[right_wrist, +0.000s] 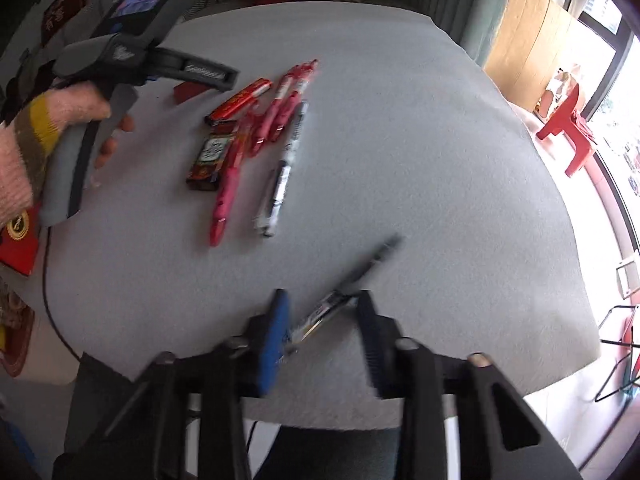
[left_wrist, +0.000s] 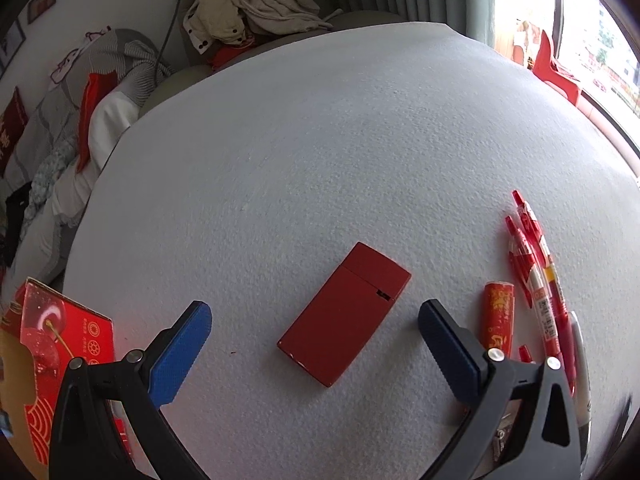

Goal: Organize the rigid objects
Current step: 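Move both tools back over the table toward the red items, then grasp the black pen with the right tool while the left tool grasps the red rectangular case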

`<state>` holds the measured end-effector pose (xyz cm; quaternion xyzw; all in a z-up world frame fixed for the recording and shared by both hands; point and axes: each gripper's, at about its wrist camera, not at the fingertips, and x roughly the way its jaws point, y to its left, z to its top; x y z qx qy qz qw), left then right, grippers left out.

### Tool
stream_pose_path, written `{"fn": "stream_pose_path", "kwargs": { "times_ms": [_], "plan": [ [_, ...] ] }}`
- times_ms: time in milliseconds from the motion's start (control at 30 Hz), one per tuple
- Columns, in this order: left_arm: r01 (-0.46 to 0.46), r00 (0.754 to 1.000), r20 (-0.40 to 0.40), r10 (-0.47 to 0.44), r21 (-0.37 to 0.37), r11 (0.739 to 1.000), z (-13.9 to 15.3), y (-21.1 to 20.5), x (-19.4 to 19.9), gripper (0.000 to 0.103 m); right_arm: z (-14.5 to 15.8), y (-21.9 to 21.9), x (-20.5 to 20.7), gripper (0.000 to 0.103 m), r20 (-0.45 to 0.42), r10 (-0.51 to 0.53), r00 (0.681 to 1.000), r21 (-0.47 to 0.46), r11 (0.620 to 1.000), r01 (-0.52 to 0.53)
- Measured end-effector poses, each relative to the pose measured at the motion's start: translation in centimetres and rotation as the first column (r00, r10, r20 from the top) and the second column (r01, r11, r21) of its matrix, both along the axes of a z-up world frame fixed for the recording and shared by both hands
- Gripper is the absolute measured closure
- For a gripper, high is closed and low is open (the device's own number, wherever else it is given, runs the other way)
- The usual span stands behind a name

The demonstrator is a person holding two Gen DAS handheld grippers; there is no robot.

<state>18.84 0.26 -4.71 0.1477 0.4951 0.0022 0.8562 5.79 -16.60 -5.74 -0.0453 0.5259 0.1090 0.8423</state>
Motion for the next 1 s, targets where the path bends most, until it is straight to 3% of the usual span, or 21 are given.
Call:
{"fn": "stream_pose_path", "kwargs": {
  "times_ms": [100, 233, 300, 333, 367, 533, 600, 667, 767, 833, 933, 967, 1000],
  "plan": [
    [0.022, 1.0, 0.02, -0.022, 0.029, 0.999, -0.1, -0.7, -0.4, 0.0, 0.1, -1.3, 3.0, 0.081, 0.021, 0.029, 0.999, -0.063, 0.998, -0.028],
    [0.028, 0.999, 0.024, -0.028, 0.035, 0.999, -0.1, -1.0, -0.6, 0.0, -0.1, -2.1, 6.8, 0.081, -0.001, 0.054, 0.999, -0.048, 0.997, -0.054],
    [-0.037, 0.997, -0.072, 0.031, -0.089, 0.995, -0.3, 0.5, 0.1, 0.0, 0.0, -2.4, 7.3, 0.081, -0.011, 0.048, 0.999, -0.026, 0.998, -0.048],
    [-0.093, 0.989, -0.133, 0.07, -0.175, 0.98, -0.6, 1.7, 0.4, 0.0, 0.0, -2.5, 7.2, 0.081, -0.009, 0.047, 0.999, -0.025, 0.999, -0.048],
    [-0.127, 0.986, -0.134, 0.1, -0.211, 0.969, -0.4, 2.4, 0.4, 0.001, 0.0, -2.5, 7.1, 0.081, -0.002, 0.05, 0.999, -0.027, 0.998, -0.05],
    [0.021, 1.0, -0.009, -0.022, -0.049, 0.999, 0.8, -0.3, -0.2, 0.001, 0.1, -2.9, 6.9, 0.081, 0.012, 0.047, 0.999, -0.013, 0.999, -0.047],
    [0.081, 0.997, 0.005, -0.08, -0.038, 0.996, 1.1, -1.0, 0.1, 0.001, 0.1, -2.3, 6.4, 0.081, 0.012, 0.053, 0.999, -0.01, 0.999, -0.053],
    [0.083, 0.996, -0.031, -0.086, -0.081, 0.993, 1.4, -0.7, 0.7, 0.0, 0.0, -2.4, 6.9, 0.081, 0.011, 0.053, 0.999, -0.005, 0.999, -0.053],
    [-0.02, 0.993, -0.118, -0.003, -0.2, 0.98, 1.5, 0.7, 1.6, 0.0, 0.0, -2.6, 7.0, 0.081, 0.016, 0.052, 0.999, -0.004, 0.999, -0.052],
    [-0.132, 0.99, -0.065, 0.123, -0.151, 0.98, 2.2, 1.4, 1.1, 0.0, -0.1, -2.7, 7.1, 0.081, 0.018, 0.05, 0.999, -0.001, 0.999, -0.05],
    [-0.232, 0.973, -0.009, 0.232, -0.113, 0.966, 2.8, 2.3, -0.5, 0.0, -0.1, -2.8, 7.0, 0.08, 0.027, 0.064, 0.998, -0.008, 0.998, -0.064],
    [-0.259, 0.966, -0.005, 0.26, -0.118, 0.959, 3.0, 2.6, -1.5, 0.0, -0.1, -2.8, 7.0, 0.075, 0.032, 0.064, 0.997, -0.012, 0.998, -0.063],
    [-0.268, 0.963, -0.004, 0.27, -0.129, 0.955, 3.2, 2.8, -2.4, 0.0, -0.2, -3.0, 7.1, 0.061, 0.035, 0.055, 0.998, -0.021, 0.998, -0.055]
  ]
}}
